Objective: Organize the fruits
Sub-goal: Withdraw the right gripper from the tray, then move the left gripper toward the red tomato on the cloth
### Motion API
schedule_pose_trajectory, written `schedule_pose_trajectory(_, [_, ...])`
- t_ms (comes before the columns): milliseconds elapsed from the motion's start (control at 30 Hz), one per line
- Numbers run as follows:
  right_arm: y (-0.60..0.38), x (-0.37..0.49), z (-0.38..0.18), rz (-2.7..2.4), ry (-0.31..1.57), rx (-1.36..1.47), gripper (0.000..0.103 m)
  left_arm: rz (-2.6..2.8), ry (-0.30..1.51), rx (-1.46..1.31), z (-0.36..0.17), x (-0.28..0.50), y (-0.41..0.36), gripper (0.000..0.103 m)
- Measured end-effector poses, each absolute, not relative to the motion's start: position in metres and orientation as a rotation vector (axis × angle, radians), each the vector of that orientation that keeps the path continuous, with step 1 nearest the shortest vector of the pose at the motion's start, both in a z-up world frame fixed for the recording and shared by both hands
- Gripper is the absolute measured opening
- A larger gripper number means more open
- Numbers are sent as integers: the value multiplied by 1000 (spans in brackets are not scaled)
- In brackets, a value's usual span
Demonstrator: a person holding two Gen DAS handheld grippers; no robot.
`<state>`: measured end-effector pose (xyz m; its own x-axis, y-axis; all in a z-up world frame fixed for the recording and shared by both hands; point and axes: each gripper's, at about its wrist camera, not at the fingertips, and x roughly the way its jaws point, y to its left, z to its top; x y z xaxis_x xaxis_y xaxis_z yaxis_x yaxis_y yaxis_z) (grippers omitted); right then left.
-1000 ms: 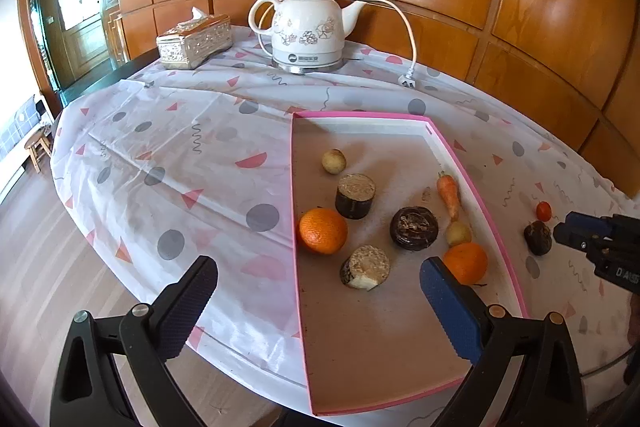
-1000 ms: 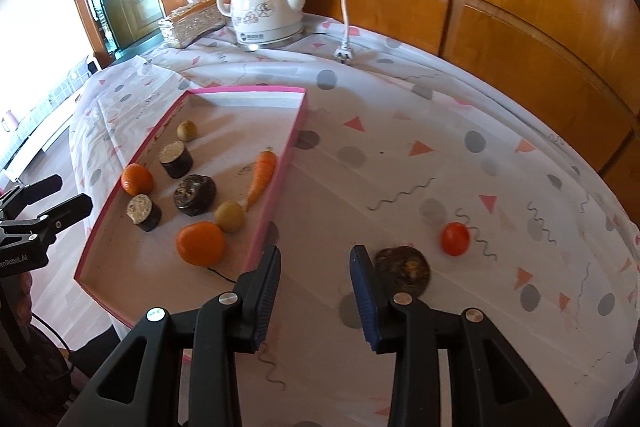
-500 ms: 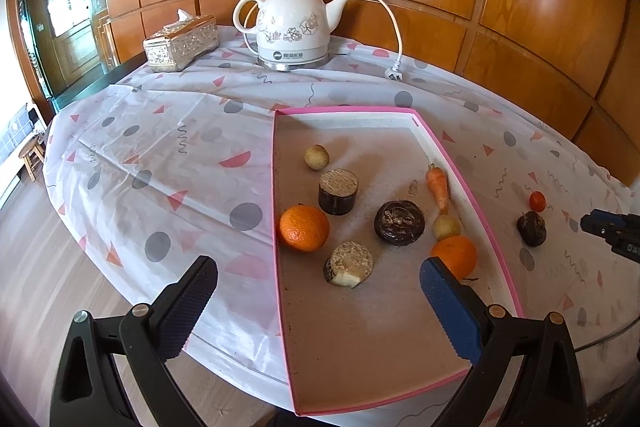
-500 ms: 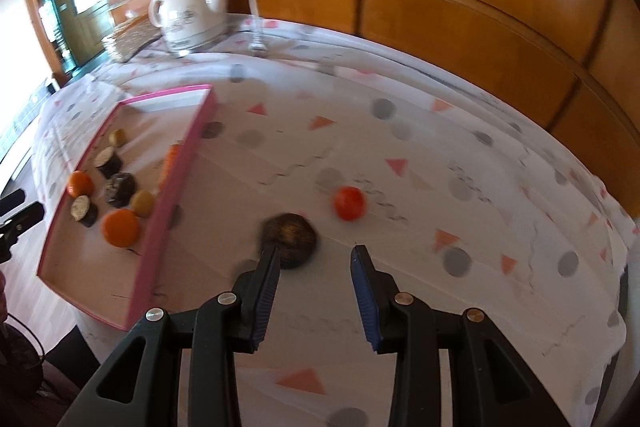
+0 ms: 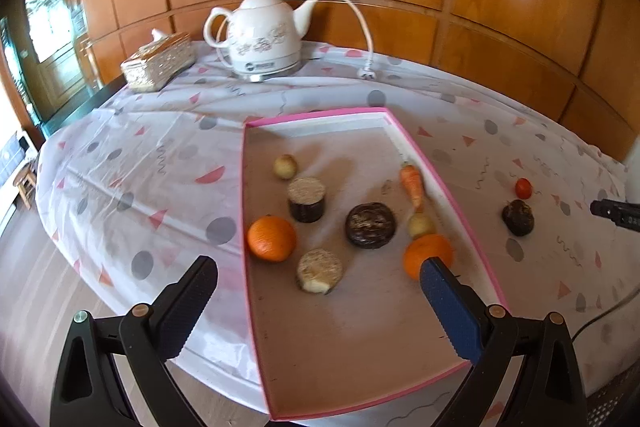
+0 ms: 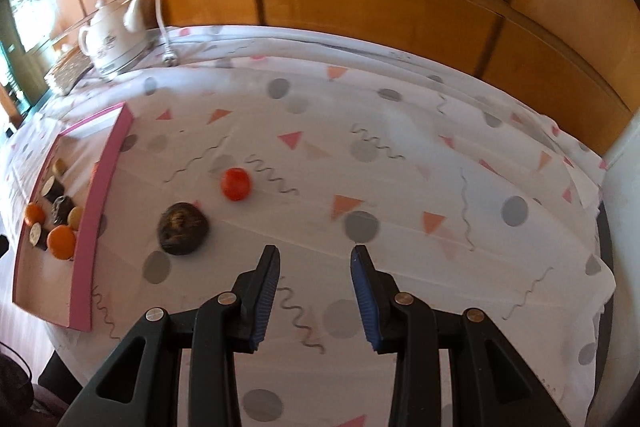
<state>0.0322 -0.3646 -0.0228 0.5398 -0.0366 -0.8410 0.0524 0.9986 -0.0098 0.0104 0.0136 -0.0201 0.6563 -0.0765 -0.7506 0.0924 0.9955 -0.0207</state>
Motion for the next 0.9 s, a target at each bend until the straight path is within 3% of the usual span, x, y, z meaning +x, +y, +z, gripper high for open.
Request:
schedule_pose_trajectory(567, [-454,16,-21,-283,1026,102,37,-307,837,164,-13,20,-67,102])
schedule_pose_trajectory(900, [-539,-11,-32,-568,1019,350,37,-384,850,252,-17,34,-113,103])
